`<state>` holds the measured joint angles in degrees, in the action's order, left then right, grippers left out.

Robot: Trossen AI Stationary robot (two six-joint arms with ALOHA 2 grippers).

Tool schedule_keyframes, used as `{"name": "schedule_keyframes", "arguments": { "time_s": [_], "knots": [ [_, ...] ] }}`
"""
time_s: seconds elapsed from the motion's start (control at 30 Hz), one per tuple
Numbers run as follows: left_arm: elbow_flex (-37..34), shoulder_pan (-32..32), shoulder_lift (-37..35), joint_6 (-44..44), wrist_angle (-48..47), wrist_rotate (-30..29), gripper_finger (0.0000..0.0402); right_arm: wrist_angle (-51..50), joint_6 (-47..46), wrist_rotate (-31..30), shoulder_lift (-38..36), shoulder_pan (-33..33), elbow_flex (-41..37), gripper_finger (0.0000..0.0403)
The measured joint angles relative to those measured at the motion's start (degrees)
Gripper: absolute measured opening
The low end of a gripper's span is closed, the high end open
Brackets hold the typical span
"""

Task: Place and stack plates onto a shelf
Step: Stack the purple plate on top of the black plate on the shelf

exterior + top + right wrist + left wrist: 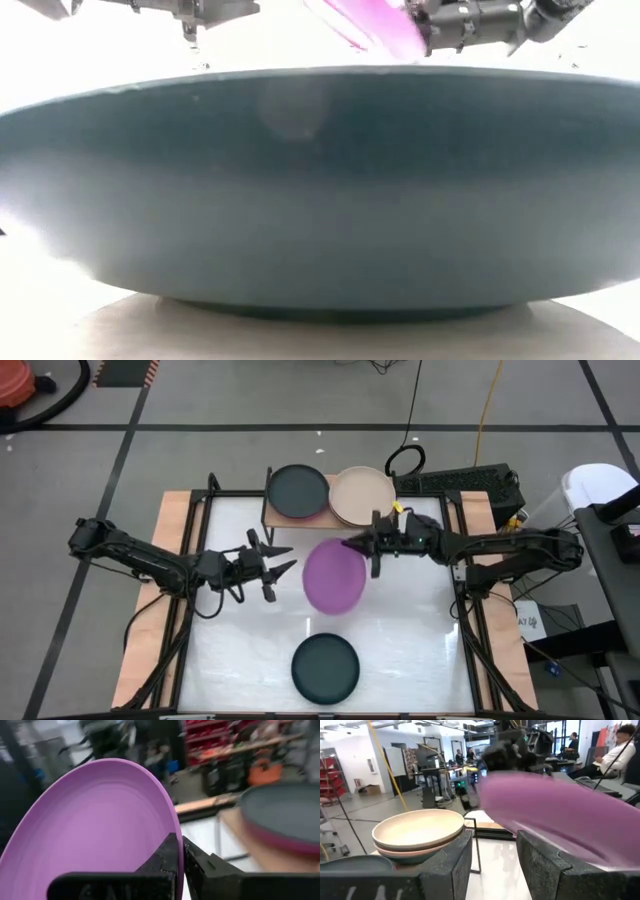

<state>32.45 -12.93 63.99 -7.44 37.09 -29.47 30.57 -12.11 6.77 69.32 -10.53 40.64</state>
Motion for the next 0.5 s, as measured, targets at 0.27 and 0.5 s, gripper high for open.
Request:
{"name": "schedule_keyframes", "arguments": {
  "time_s": [0.27, 0.5],
  "knots": [
    [-0.02, -5.78, -4.60, -5.22, 0.11, -8.17, 0.0161, -1.59, 8.49, -11.69, 0.99, -8.07, 9.75, 0.0000],
    [-0.02, -7.82, -4.92, -7.74, -0.03, -9.71, 0.0161, -4.56, 10.12, -11.02, 10.22, -15.79, 22.59, 0.0000]
  ]
}}
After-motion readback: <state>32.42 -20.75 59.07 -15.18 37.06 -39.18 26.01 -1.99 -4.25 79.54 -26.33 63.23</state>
